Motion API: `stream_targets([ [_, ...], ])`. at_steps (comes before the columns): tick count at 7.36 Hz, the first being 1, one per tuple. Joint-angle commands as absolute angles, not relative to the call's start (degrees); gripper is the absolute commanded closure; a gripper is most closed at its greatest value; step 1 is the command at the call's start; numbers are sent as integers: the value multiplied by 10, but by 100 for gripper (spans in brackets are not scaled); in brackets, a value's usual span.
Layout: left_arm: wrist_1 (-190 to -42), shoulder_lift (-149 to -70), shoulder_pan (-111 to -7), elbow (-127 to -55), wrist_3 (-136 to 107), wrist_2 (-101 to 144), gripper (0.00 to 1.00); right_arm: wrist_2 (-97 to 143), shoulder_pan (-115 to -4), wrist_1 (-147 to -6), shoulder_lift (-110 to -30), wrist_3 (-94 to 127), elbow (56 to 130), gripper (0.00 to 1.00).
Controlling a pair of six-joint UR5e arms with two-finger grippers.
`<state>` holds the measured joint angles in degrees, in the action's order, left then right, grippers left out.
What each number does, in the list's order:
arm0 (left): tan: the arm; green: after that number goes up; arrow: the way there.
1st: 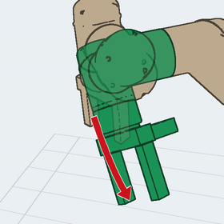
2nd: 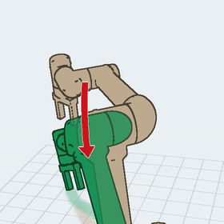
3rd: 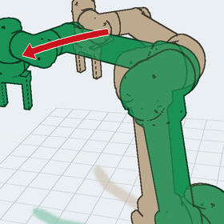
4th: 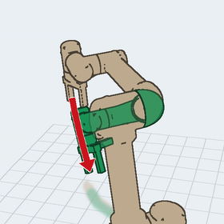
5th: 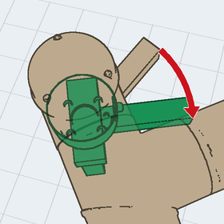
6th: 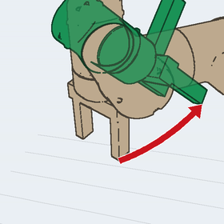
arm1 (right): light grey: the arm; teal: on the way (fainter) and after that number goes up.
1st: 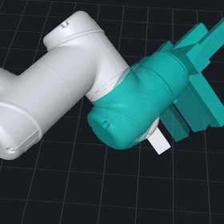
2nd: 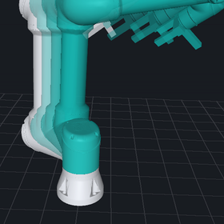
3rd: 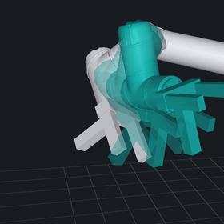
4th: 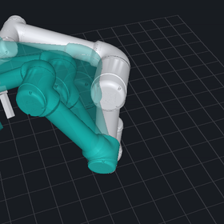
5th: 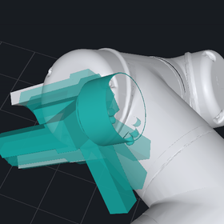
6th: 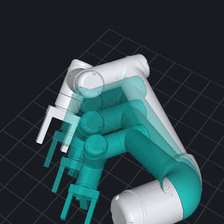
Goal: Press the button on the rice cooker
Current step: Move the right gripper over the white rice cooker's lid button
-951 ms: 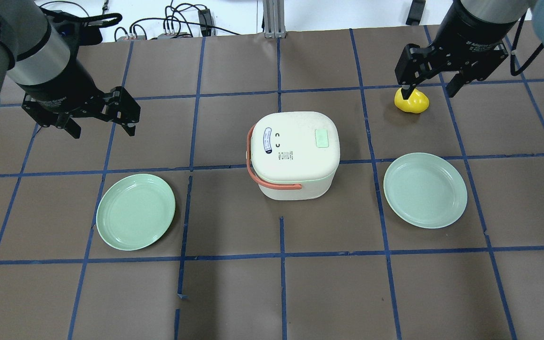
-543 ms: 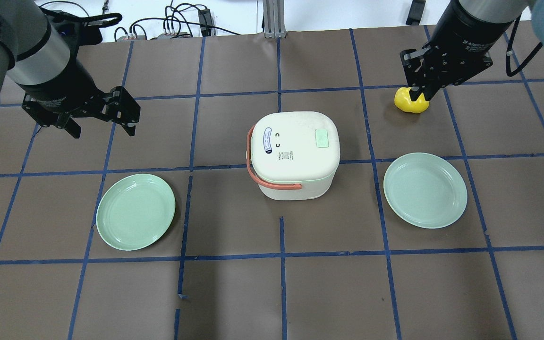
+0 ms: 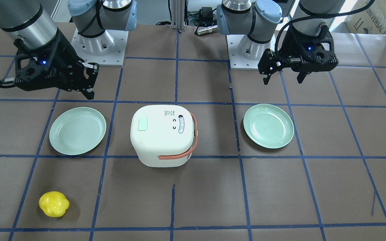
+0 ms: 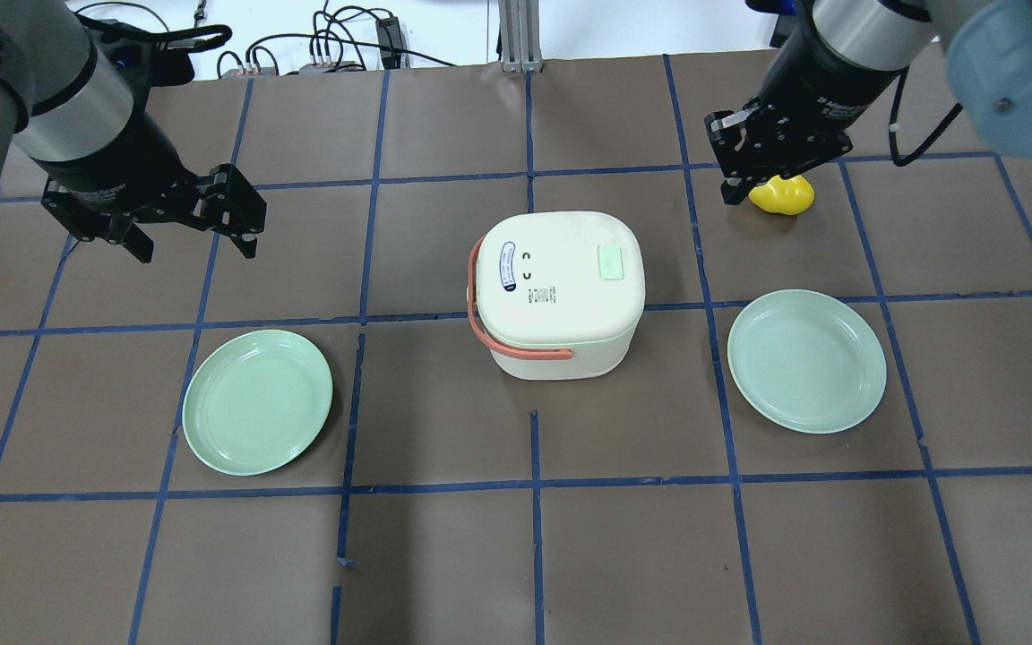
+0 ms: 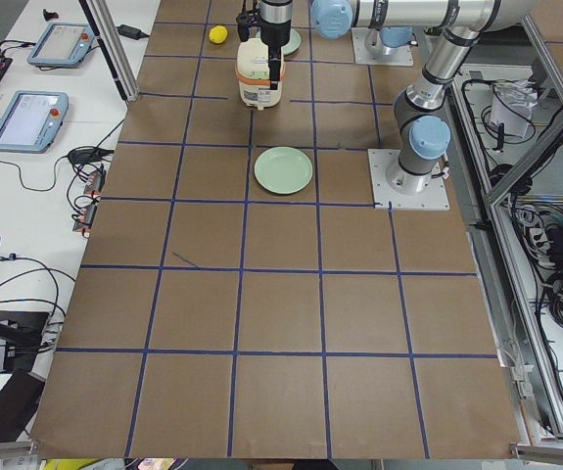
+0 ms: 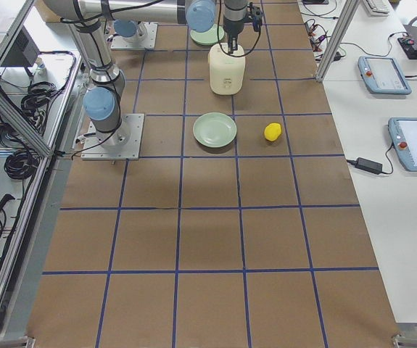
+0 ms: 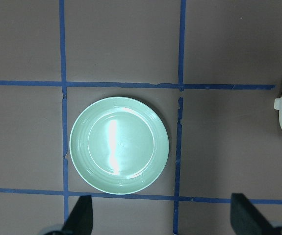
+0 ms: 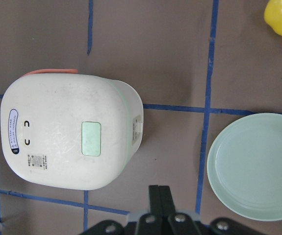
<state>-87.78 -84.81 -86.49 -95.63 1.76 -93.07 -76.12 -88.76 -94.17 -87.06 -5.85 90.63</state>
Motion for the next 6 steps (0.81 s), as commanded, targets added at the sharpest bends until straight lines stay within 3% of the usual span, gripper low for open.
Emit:
stream_targets([
  [1, -878, -848, -865, -956, 18, -931, 0, -736, -908, -989, -851, -58, 928, 94],
  [6, -877, -848, -865, -956, 18, -931, 0, -699, -929, -1040, -818, -59, 939, 94],
])
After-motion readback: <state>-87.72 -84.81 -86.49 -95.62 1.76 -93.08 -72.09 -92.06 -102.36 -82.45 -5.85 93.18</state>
